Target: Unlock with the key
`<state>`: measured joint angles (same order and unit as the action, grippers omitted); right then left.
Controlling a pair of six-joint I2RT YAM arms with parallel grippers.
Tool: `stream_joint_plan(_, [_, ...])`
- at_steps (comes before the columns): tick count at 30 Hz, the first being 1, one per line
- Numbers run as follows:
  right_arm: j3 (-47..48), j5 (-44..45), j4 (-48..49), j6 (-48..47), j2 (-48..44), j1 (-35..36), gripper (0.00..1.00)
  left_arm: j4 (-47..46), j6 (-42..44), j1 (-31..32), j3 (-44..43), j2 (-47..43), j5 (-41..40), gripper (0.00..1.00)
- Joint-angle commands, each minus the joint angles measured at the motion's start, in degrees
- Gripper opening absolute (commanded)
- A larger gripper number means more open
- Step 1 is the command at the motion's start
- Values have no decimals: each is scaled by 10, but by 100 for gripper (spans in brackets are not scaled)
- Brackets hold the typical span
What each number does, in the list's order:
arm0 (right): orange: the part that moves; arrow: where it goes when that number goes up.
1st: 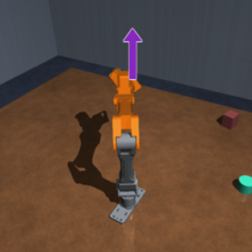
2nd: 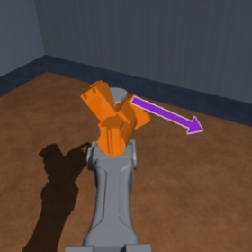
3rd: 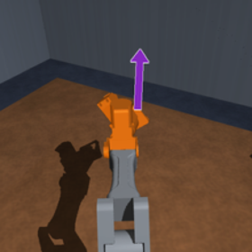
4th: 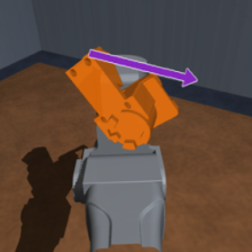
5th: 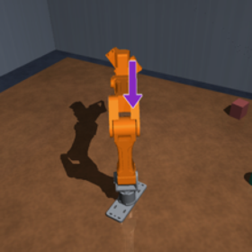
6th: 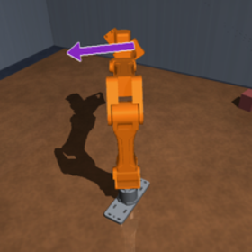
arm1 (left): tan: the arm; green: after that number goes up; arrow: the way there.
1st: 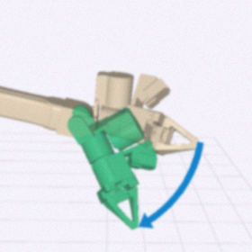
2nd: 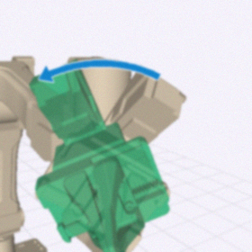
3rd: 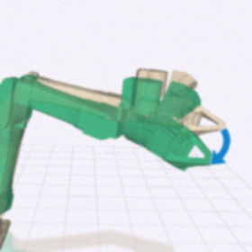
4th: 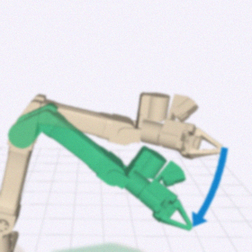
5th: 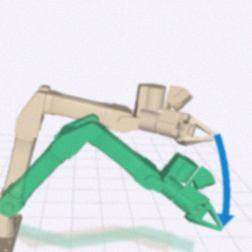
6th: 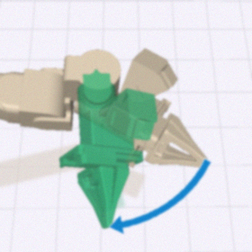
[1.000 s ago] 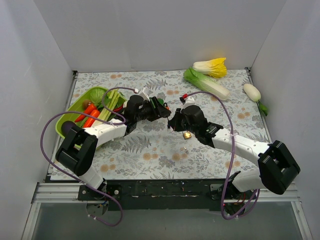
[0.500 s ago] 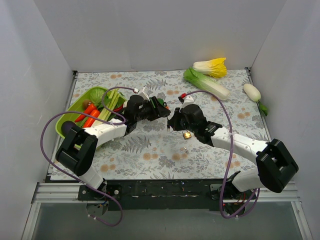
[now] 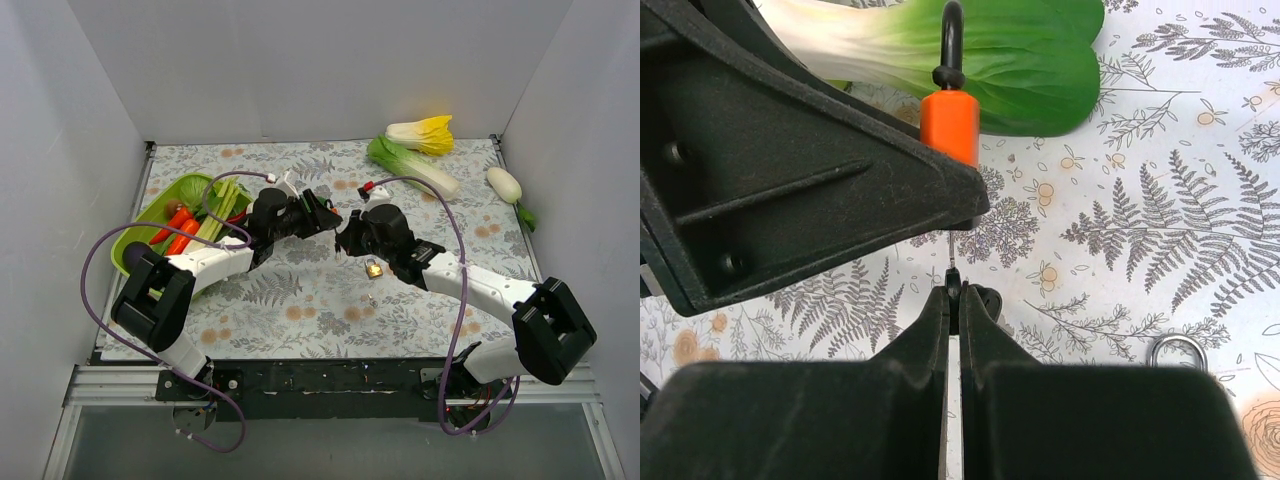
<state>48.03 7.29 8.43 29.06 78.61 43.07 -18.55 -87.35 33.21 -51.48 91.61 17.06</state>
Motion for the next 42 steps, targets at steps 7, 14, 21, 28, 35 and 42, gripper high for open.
stream_joint_plan(7, [37, 99, 258, -51, -17, -36, 1, 72, 7, 48, 5, -18, 158, 0])
stream_joint_plan(14, [31, 110, 287, -66, -21, -36, 1, 68, 7, 53, 3, -13, 170, 0])
stream_joint_plan(21, [-15, 121, 377, -73, -31, -35, 1, 61, 0, 56, 4, -17, 180, 0])
stream_joint_plan(28, [-11, 84, 330, -34, -47, -37, 1, 40, 24, 57, 12, -27, 188, 0])
stream_joint_plan(35, [-22, 88, 267, 24, -101, -37, 1, -8, 62, 57, 17, -57, 221, 0])
stream_joint_plan(42, [-29, 91, 251, 45, -144, -37, 1, -75, 71, 62, 27, -79, 279, 0])
